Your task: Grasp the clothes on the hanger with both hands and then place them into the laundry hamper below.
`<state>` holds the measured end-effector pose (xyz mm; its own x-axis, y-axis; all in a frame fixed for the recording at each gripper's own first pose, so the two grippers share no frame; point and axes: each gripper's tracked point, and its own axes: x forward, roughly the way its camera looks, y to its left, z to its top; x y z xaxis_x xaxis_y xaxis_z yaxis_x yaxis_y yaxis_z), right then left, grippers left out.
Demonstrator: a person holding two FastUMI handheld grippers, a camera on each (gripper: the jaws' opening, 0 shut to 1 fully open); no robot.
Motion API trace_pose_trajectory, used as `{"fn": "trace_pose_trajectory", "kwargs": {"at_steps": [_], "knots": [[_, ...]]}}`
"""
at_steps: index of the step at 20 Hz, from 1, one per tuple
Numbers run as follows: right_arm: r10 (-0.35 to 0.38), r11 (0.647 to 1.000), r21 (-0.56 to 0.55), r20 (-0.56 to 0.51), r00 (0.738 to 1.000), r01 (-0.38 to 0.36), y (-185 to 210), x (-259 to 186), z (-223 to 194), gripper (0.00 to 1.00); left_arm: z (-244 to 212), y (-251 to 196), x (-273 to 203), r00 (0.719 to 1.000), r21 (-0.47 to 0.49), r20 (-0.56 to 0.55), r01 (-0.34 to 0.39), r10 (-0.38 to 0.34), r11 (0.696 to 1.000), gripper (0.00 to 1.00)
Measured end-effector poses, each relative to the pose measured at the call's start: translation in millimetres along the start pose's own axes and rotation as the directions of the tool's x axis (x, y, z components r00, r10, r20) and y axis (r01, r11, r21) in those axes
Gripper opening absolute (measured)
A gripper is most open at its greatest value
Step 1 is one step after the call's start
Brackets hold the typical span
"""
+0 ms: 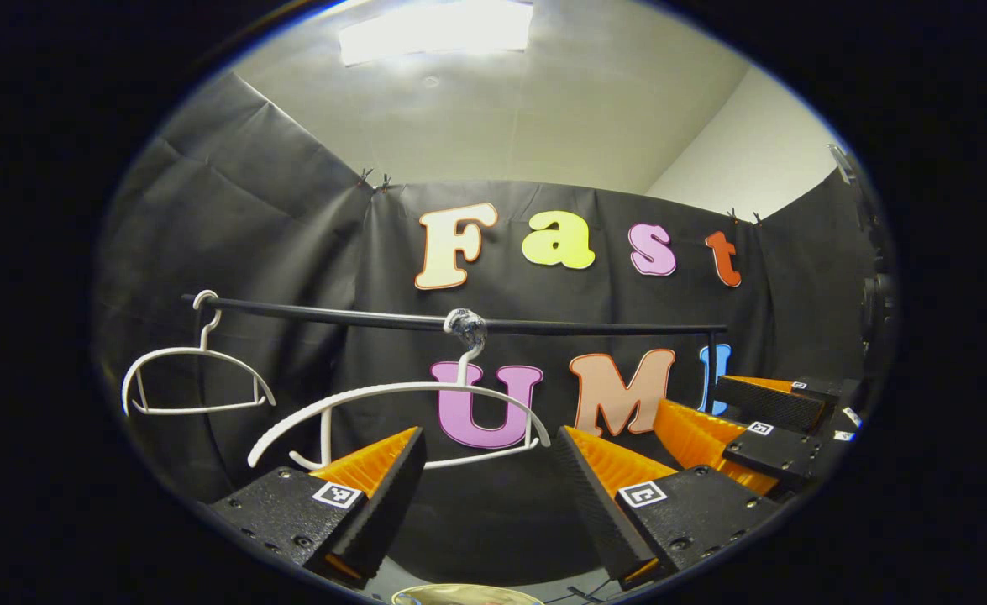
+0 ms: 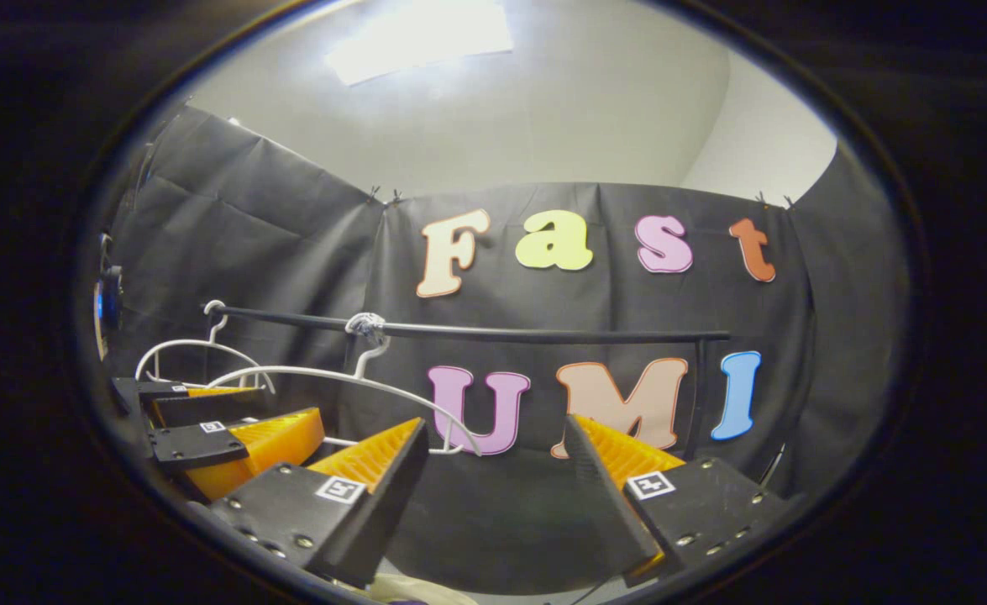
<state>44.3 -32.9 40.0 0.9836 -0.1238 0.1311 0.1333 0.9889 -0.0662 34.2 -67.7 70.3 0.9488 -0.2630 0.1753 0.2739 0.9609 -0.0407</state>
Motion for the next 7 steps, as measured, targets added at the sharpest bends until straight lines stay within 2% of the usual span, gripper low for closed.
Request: {"fn": "trace_pose_trajectory", "kwargs": {"at_steps": [7], "knots": [[-0.019, 1.0, -0.005, -0.008, 1.0, 0.019, -1.8, 1.9, -4.4, 0.98, -3.5, 0.0, 4.8, 1.0, -0.009, 0.0, 0.002, -0.002, 1.0, 0.92]]}}
